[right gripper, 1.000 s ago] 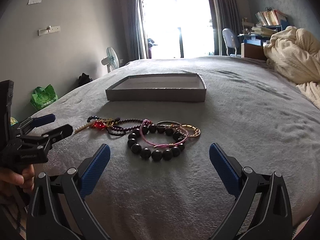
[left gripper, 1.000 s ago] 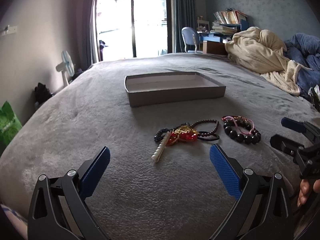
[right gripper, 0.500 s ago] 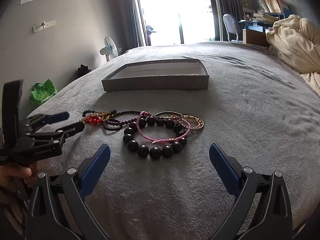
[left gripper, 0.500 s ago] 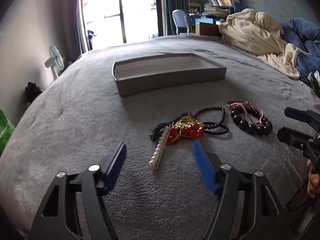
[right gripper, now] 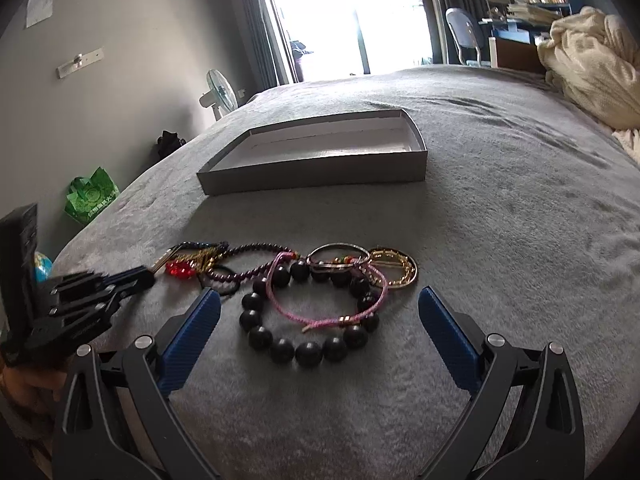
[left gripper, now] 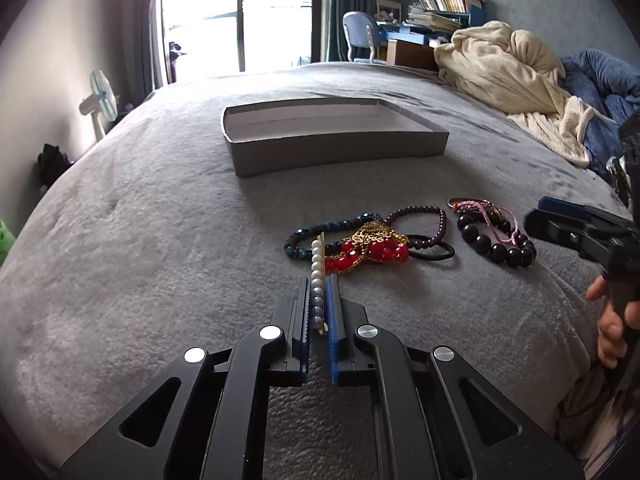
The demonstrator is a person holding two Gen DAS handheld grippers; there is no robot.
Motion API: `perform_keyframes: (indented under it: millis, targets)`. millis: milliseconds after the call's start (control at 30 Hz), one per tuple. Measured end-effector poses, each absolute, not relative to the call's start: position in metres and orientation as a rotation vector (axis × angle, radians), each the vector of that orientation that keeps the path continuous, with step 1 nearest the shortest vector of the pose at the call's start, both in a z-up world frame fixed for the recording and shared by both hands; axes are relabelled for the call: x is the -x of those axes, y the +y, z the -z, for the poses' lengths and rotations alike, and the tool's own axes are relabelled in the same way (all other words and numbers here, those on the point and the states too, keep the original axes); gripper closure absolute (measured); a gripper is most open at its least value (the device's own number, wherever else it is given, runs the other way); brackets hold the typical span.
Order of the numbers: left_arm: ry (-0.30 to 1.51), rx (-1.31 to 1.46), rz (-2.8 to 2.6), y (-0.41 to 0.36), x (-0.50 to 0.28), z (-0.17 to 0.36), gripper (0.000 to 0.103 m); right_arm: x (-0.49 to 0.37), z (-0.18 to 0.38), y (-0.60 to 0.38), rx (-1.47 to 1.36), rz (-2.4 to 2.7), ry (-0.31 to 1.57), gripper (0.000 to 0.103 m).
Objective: Organize jewelry
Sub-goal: 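Close the left tool on the pearl strand while the right tool grasps the pink cord bracelet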
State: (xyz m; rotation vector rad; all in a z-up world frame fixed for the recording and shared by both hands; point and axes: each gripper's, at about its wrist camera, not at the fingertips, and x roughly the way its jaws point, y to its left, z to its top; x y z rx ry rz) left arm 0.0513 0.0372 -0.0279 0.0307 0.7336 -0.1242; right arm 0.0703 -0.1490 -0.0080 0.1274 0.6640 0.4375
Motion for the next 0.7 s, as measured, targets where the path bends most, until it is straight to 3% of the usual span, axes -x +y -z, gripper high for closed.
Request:
perform_keyframes:
  millis: [300, 600, 700]
  targets:
    - [0.726, 0.028, 0.098, 0.053, -0.047, 0.021, 0.095, -0.079, 0.007, -0.143, -0.127, -0.448, 0.688, 0.008]
    - [0.726, 0.023, 0.095, 0.049, -0.048, 0.021, 0.095, -0.085, 0.007, -0.117, -0.111, -0.536, 0.731, 0.047]
    - [0.723, 0.022, 0.097, 0.050, -0.048, 0.022, 0.095, -0.090, 0.010, -0.110, -0.090, -0.541, 0.754, 0.075]
